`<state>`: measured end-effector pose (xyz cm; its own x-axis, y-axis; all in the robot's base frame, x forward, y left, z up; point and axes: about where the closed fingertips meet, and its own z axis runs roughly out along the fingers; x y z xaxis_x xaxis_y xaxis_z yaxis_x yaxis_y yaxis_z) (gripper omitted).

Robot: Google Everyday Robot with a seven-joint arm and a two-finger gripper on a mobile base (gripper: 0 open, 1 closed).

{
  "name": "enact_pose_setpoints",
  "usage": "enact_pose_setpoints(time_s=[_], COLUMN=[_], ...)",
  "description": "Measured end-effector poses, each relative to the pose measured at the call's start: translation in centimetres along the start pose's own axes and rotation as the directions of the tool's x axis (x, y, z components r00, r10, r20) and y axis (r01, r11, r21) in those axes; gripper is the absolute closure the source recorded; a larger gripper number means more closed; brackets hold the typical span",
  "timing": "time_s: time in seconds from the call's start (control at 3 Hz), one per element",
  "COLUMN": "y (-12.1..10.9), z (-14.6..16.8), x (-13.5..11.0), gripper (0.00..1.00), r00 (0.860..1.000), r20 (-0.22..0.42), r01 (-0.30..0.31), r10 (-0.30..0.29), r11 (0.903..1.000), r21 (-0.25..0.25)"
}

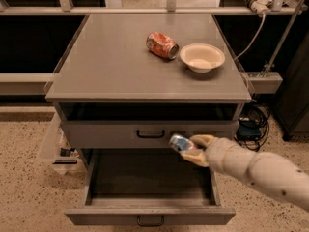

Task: Pick redbull can from middle drawer and place on counter

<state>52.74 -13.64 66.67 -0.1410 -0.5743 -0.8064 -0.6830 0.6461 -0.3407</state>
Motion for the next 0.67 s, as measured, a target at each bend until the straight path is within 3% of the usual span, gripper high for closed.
enact_pose_setpoints(time_s=[0.33,0.67], y=[-8.8,-14.1], z=[-6.9,-12.3], x=[0.9,-2.2], gripper=[1.00,1.00], r00=[0.998,0.998], r20=[-0.005,0.012], r01=[-0.061,-0.065], r10=[0.061,0.064], r11=[0.9940,0.9926], r21=[0.091,0.102])
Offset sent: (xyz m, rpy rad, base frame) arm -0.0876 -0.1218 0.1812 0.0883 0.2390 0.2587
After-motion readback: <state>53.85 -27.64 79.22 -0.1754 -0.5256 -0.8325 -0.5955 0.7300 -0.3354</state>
